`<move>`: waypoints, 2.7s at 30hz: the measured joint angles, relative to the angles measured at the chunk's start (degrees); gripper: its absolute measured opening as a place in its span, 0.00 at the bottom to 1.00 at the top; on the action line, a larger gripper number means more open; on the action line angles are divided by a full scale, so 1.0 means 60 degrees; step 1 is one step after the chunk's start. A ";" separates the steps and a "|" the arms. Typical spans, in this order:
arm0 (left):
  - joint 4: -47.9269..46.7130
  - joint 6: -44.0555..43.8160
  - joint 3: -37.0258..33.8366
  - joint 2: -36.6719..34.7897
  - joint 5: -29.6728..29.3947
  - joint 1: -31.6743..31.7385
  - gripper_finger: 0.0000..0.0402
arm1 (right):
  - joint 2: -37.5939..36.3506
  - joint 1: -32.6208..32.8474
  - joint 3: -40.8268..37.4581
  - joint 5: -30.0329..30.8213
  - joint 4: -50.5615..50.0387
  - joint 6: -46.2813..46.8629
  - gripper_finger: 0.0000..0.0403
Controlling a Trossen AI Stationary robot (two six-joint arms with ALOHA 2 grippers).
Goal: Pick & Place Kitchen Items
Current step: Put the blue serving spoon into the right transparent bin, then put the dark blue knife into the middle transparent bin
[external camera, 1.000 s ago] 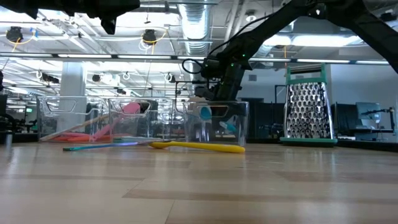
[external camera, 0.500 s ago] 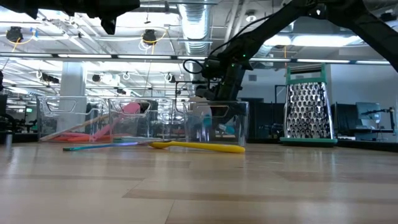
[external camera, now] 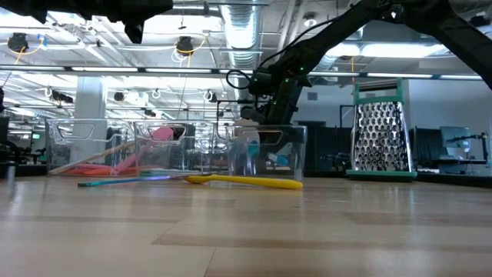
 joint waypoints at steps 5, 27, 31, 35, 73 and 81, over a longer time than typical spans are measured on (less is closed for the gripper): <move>0.0000 -0.0005 0.0000 0.0000 0.0084 0.0000 0.01 | -0.0004 0.0016 0.0000 -0.0006 0.0024 -0.0231 0.16; 0.0000 0.0026 0.0000 0.0000 0.0091 -0.0002 0.01 | -0.0062 0.0000 0.1466 -0.1086 -0.1670 -0.1232 0.50; 0.0000 0.0023 0.0000 0.0000 0.0091 0.0000 0.01 | -0.0062 0.0046 0.3077 -0.2047 -0.3471 -0.1641 0.47; -0.0004 0.0001 0.0000 0.0000 0.0091 0.0000 0.01 | -0.0078 0.0449 0.4710 -0.1960 -0.5730 -0.3578 0.41; -0.0076 0.0516 0.0004 0.0004 0.0091 -0.0007 0.01 | -1.0963 0.2792 -0.6978 -0.2240 0.4261 -0.5253 0.02; -0.0069 0.0536 0.0004 0.0004 0.0091 0.0000 0.01 | -1.3643 0.2825 -1.0303 -0.2240 0.6843 -0.5219 0.01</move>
